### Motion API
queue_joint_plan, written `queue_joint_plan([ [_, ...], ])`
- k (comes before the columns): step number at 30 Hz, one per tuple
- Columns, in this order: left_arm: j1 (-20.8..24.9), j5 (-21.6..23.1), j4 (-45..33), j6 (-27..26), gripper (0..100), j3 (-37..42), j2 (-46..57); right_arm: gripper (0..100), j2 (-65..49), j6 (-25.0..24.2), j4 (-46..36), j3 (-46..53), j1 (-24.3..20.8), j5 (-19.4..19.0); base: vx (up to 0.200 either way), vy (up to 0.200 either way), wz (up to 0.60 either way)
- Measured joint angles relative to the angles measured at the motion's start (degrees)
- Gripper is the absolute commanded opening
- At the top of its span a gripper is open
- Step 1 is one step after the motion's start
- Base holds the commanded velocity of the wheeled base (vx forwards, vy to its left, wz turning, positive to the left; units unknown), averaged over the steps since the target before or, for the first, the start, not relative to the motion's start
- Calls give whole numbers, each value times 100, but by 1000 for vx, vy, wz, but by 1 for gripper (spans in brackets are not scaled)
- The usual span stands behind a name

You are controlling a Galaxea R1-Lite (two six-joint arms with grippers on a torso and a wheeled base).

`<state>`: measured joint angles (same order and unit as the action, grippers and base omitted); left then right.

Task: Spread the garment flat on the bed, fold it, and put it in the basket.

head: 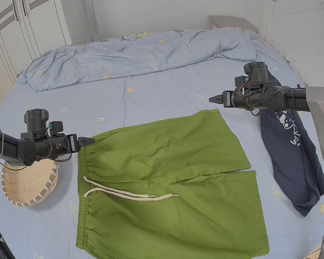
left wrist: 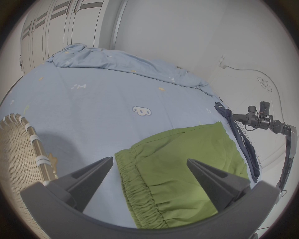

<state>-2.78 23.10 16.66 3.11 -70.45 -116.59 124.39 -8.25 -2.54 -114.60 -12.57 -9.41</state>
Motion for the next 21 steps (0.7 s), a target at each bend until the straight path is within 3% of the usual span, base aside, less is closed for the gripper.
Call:
queue_joint_plan([
  [10,166,73,0,455,100,681,702,100,-1047,-839,-364,391,105,-85,0,0,0],
  [15,185,211,0,613,100,1232,1073,100,-1620,-1026,-395,1452,243,-354,0,0,0],
  [21,151,405,2,740,100,2241,1568,100,-2326,-1186,-258,3104,441,-969,0,0,0],
])
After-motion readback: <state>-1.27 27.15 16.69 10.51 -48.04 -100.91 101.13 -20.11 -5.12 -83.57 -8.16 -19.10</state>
